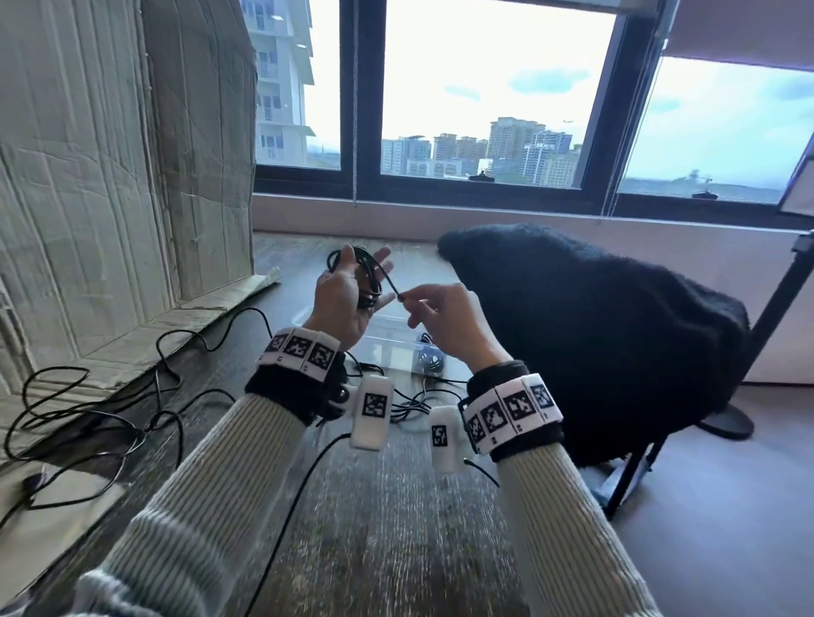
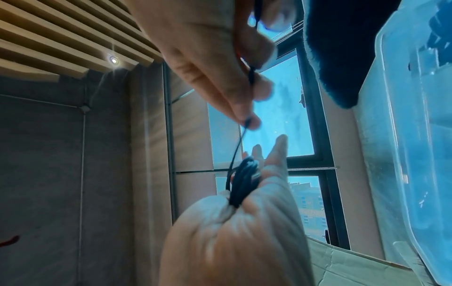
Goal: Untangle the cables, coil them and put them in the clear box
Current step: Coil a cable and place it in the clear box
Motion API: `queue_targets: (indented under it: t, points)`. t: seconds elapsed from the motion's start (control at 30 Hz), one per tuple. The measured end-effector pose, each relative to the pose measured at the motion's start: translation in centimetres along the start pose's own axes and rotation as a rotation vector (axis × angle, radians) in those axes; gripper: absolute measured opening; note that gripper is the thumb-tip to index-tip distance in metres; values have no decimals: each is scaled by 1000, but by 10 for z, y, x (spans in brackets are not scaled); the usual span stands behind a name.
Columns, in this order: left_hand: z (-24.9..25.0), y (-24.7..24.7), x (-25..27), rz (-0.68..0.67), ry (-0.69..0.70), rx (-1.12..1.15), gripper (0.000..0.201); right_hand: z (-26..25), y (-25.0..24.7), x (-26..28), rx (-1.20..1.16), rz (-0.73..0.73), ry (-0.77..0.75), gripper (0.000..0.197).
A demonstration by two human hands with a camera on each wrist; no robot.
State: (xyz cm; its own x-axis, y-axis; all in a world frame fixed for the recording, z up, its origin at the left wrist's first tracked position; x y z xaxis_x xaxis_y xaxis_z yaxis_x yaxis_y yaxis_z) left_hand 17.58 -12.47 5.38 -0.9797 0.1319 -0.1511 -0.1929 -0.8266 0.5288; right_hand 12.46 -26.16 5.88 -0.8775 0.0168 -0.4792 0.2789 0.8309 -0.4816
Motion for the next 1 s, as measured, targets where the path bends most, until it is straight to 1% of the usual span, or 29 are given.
queue_targets:
  t: [0.07,0.1,0.13,0.17,0.23,0.27,0.33,0.4,0.47,0.53,0.6,0.63,0.7,0.73,0.8,0.87,0.93,1.0]
  points:
    - [4,-3,-5,38,-12,94,32,-8,16,3,129,-111,-17,27]
    - [7,-5,-6,79,-14,111,27,-12,23,7,170,-184,-6,29]
    - [10,-8,-7,114,3,76,25,-16,29,10,203,-263,7,29]
    - [14,-10,-7,150,55,-35,25,-20,34,13,242,-340,7,26]
    - [21,-15,-5,200,211,-388,32,-31,37,19,326,-443,-27,23]
    - [21,-17,-2,188,275,-590,40,-37,35,21,349,-462,-58,23]
    - [15,-18,5,94,342,-937,62,-48,25,23,334,-466,-105,21]
    - [7,-20,12,-6,330,-1115,78,-56,13,23,309,-454,-147,21]
    - [1,-17,20,-106,289,-1185,85,-62,4,24,277,-420,-206,21]
    - [-2,-8,30,-223,248,-1130,87,-67,-3,25,227,-352,-270,23]
    - [-4,-2,38,-316,188,-1023,86,-68,-10,23,176,-249,-292,21]
    - [-4,0,42,-359,167,-998,89,-66,-14,22,135,-192,-285,18]
    - [-6,2,47,-440,122,-999,100,-61,-21,19,50,-105,-275,10]
    - [-5,3,49,-465,99,-1003,105,-59,-22,18,9,-82,-269,8]
    - [-4,4,50,-489,61,-998,109,-55,-23,18,-70,-37,-243,5]
    - [0,5,52,-478,57,-1006,107,-51,-22,17,-135,20,-226,4]
    - [4,6,54,-452,78,-1019,104,-49,-23,15,-150,95,-232,9]
    - [6,7,56,-440,93,-1043,102,-45,-26,14,-166,99,-224,11]
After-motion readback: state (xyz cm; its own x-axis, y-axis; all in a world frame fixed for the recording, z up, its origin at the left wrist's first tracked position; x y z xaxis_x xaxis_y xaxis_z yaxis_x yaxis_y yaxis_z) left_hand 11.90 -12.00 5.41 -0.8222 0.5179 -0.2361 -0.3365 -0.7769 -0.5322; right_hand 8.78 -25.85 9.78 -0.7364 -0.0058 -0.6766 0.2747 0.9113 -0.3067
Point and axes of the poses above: each hand's wrist, its own x-axis away from the middle knuckle, its own y-axis out of the palm, z = x × y, the point moved 4 cm from there along -x, towards the middle knuckle, and after that the axes turned 7 degrees about -x, right-handed, at the moved point
